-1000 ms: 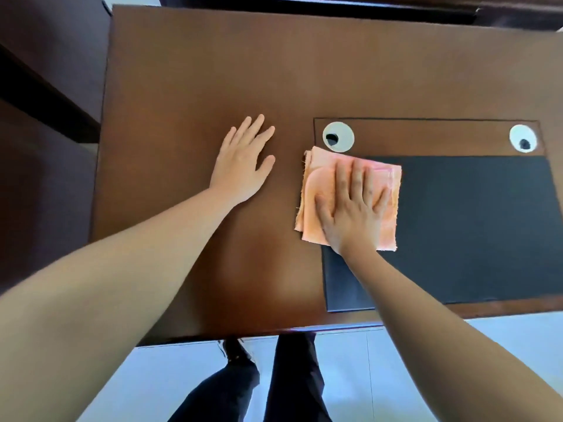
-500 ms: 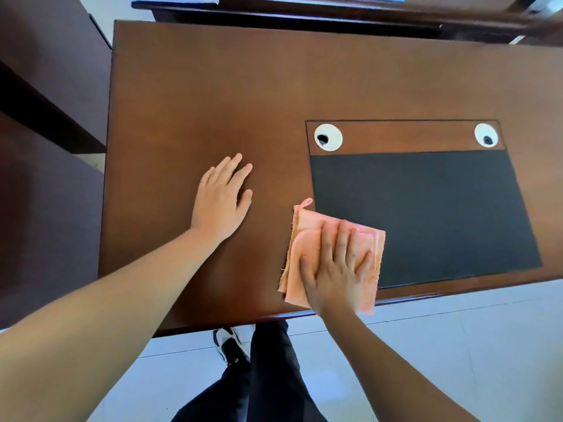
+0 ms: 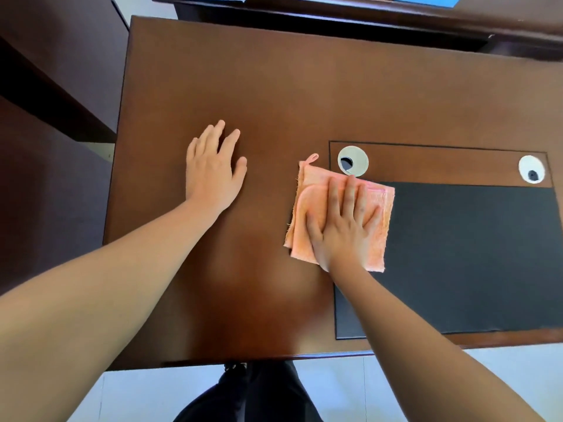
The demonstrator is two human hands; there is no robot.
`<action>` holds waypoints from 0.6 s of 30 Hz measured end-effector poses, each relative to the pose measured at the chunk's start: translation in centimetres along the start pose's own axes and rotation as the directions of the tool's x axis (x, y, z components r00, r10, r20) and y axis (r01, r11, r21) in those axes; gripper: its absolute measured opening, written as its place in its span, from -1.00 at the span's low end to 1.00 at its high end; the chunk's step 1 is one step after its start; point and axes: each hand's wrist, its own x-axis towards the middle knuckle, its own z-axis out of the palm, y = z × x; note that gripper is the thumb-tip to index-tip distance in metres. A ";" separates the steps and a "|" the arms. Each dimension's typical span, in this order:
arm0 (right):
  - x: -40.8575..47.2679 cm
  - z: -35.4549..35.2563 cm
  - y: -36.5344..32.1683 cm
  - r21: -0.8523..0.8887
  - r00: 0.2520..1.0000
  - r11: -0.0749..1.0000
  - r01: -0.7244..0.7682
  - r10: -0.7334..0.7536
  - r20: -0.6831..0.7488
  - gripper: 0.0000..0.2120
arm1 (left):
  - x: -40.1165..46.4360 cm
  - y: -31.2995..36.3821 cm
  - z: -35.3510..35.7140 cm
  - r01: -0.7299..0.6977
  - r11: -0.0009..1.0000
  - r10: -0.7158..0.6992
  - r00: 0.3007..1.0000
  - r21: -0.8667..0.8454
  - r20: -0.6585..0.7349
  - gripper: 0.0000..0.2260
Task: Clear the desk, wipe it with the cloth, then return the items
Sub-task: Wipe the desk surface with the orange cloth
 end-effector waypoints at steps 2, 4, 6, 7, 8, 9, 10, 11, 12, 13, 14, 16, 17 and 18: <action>2.2 -0.3 -0.3 -0.004 1.000 1.000 0.019 -0.019 -0.006 -0.24 | 1.1 0.1 0.1 0.058 0.998 -0.058 0.998 0.009 -0.001 -0.52; 4.5 -0.5 -0.7 -0.004 0.999 0.999 0.042 -0.042 -0.015 -0.24 | 1.4 0.4 0.4 0.089 0.996 -0.089 0.996 0.017 -0.005 -0.51; 7.0 -0.8 -1.2 -0.007 0.997 0.998 0.067 -0.067 -0.027 -0.24 | 1.3 0.6 0.8 0.096 0.994 -0.095 0.995 0.044 -0.014 -0.51; 8.4 -1.0 -1.4 -0.006 0.996 0.997 0.079 -0.079 -0.034 -0.24 | 1.3 0.6 1.0 0.098 0.994 -0.097 0.995 0.053 -0.021 -0.50; 9.7 -1.1 -1.7 -0.004 0.995 0.996 0.089 -0.089 -0.041 -0.24 | 1.3 0.6 1.1 0.104 0.993 -0.103 0.994 0.058 -0.027 -0.51; 11.2 -1.3 -2.0 -0.001 0.994 0.995 0.098 -0.098 -0.045 -0.25 | 1.4 0.6 1.2 0.113 0.992 -0.111 0.993 0.060 -0.030 -0.51; 12.7 -1.5 -2.4 0.006 0.993 0.994 0.107 -0.107 -0.046 -0.25 | 1.5 0.5 1.3 0.120 0.991 -0.119 0.993 0.063 -0.029 -0.51; 14.2 -1.8 -2.8 0.012 0.992 0.993 0.116 -0.115 -0.046 -0.25 | 1.6 0.5 1.3 0.125 0.990 -0.123 0.992 0.066 -0.028 -0.51; 15.7 -2.0 -3.2 0.017 0.992 0.992 0.123 -0.122 -0.045 -0.25 | 1.7 0.5 1.3 0.125 0.990 -0.124 0.992 0.066 -0.026 -0.50; 17.2 -2.2 -3.6 0.019 0.991 0.992 0.128 -0.127 -0.045 -0.24 | 1.8 0.4 1.3 0.125 0.990 -0.123 0.992 0.062 -0.024 -0.50; 18.6 -2.5 -4.0 0.019 0.990 0.991 0.135 -0.134 -0.044 -0.24 | 1.8 0.4 1.4 0.126 0.990 -0.125 0.992 0.062 -0.019 -0.50; 21.4 -2.9 -4.8 0.012 0.988 0.988 0.153 -0.152 -0.039 -0.23 | 1.9 0.5 1.4 0.133 0.988 -0.132 0.991 0.077 -0.011 -0.49; 22.7 -3.2 -5.2 0.011 0.986 0.986 0.164 -0.163 -0.034 -0.22 | 1.9 0.5 1.4 0.136 0.987 -0.136 0.991 0.085 -0.007 -0.49; 24.0 -3.5 -5.5 0.012 0.984 0.984 0.177 -0.177 -0.028 -0.22 | 2.0 0.4 1.5 0.139 0.986 -0.139 0.990 0.089 -0.006 -0.48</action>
